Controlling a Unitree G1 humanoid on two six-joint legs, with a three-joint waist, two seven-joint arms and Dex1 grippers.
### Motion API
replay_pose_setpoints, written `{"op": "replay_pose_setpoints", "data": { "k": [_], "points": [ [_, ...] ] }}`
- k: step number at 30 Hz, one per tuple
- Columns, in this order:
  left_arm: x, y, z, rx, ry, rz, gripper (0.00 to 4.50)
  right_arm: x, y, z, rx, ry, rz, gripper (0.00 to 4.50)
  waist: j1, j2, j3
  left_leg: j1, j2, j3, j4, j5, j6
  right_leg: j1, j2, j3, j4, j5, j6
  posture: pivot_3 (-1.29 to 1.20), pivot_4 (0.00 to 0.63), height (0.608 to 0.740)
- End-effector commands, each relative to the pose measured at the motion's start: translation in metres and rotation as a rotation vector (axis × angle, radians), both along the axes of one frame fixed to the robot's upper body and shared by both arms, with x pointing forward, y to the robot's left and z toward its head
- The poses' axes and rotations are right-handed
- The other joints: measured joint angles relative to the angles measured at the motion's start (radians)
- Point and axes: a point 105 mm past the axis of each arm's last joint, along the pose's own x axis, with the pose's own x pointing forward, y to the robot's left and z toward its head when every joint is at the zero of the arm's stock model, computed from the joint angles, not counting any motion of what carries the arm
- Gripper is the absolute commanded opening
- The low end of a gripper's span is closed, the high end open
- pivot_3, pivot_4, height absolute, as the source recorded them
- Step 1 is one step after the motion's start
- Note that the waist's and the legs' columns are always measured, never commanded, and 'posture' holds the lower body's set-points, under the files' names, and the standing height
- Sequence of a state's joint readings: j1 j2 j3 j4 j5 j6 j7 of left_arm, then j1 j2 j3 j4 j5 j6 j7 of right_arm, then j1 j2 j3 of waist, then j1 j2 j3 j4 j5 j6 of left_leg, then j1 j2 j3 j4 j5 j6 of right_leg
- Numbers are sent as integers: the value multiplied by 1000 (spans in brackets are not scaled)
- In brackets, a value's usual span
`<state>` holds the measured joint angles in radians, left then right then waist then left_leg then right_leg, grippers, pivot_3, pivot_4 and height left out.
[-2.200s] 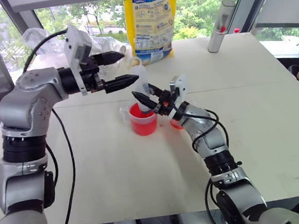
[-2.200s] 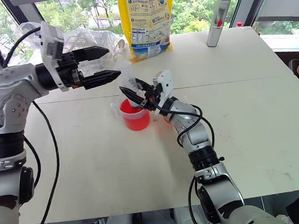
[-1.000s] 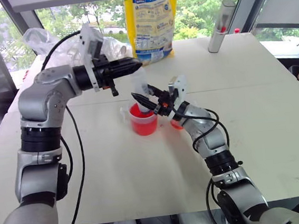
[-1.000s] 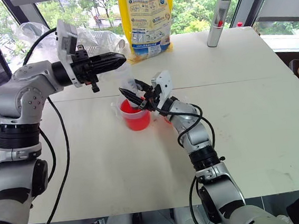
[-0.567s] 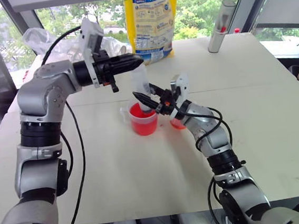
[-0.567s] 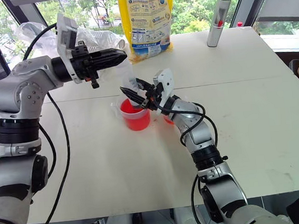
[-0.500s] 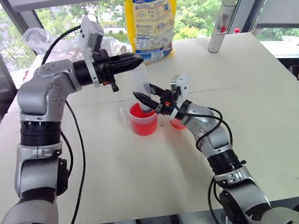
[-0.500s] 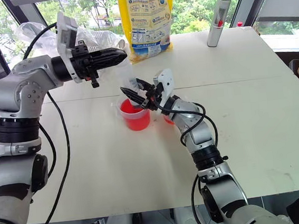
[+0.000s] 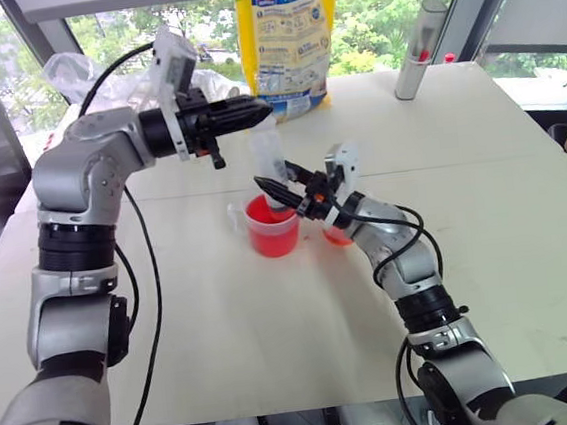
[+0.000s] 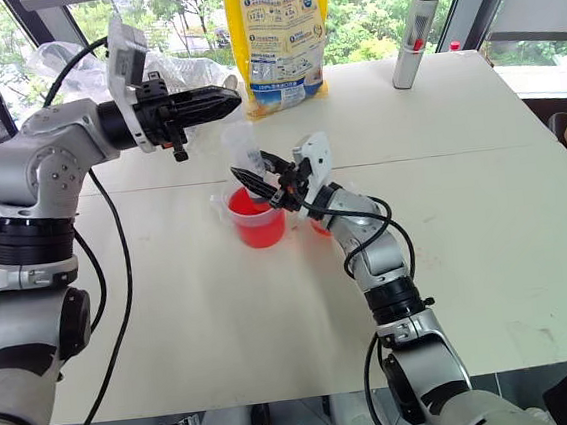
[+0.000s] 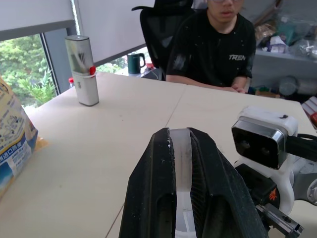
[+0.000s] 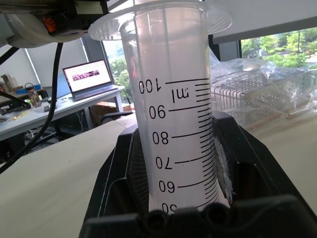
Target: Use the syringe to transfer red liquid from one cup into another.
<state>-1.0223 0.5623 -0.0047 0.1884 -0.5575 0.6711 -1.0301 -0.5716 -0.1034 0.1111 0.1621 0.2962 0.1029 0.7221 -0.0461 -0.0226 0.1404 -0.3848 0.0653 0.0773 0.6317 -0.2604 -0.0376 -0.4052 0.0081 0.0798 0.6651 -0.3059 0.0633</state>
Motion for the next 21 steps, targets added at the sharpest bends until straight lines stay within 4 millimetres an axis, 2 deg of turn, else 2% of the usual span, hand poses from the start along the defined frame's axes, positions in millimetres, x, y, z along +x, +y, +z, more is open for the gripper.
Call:
{"op": "replay_pose_setpoints", "data": {
  "k": [1,21],
  "points": [
    [-6,12,57,-70,-224,68,89,-17,19,-17,-75,23,117,1400,0,0,0,0,0,0,0,0,0,0,0,0,0,0,0,0,150,740],
    [-6,14,59,-69,-237,73,89,-17,20,-18,-80,22,120,1400,0,0,0,0,0,0,0,0,0,0,0,0,0,0,0,0,150,740]
  ]
}}
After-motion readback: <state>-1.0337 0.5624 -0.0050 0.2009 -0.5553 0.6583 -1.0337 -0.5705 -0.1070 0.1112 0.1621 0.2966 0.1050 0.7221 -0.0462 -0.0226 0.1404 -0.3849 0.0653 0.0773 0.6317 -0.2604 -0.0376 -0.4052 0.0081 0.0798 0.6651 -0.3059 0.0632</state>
